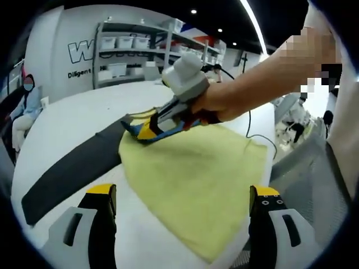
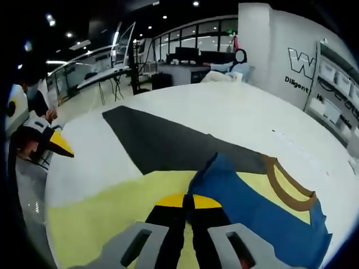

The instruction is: Fold the garment on the visible template until the final outline fits inside the template.

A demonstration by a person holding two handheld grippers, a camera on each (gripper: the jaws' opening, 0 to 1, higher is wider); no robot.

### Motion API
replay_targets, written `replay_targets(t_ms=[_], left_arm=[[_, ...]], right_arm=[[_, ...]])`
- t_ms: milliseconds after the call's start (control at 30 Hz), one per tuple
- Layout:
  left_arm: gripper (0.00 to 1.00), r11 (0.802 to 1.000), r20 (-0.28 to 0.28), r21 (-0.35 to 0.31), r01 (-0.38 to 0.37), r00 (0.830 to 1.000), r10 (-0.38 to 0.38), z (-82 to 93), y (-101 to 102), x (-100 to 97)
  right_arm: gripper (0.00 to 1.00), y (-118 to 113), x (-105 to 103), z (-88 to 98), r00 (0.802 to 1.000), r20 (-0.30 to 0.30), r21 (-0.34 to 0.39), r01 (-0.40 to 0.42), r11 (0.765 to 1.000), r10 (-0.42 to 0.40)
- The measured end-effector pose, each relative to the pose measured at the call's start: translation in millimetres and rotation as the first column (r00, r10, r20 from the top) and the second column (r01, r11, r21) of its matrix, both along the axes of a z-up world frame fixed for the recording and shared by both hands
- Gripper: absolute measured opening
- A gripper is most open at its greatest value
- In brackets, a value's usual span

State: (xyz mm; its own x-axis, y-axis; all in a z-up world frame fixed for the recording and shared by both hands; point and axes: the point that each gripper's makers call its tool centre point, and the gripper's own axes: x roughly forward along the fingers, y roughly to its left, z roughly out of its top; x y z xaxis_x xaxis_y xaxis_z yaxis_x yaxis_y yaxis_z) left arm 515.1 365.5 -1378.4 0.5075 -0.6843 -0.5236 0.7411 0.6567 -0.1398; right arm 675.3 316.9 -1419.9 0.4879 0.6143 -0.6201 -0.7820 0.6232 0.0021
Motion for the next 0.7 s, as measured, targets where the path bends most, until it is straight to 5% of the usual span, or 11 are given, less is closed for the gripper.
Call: replay_targets(t_ms=[433,600,700], left_arm=[[0.98,0.992,-0.009,-0.005,-0.127,0.992,0.127,0.4,43,23.5],[0.97,0.96,-0.034,-0.016,-0.28,0.96,0.279,-3.3,88,48.1],[0.93,0.916,-0.055,-0.012,-0.4,0.915,0.399,-8.3,130,66.0]], right_arm=[[0.07,12,-16,16.7,0.998,0.011,0.057,-0.056,0.997,0.055],[0.08,0,-24,26.2,0.998,0.032,0.069,-0.055,0.996,0.053],[0.08,-7,-29,29.1,0.998,0.04,0.07,-0.054,0.996,0.051]])
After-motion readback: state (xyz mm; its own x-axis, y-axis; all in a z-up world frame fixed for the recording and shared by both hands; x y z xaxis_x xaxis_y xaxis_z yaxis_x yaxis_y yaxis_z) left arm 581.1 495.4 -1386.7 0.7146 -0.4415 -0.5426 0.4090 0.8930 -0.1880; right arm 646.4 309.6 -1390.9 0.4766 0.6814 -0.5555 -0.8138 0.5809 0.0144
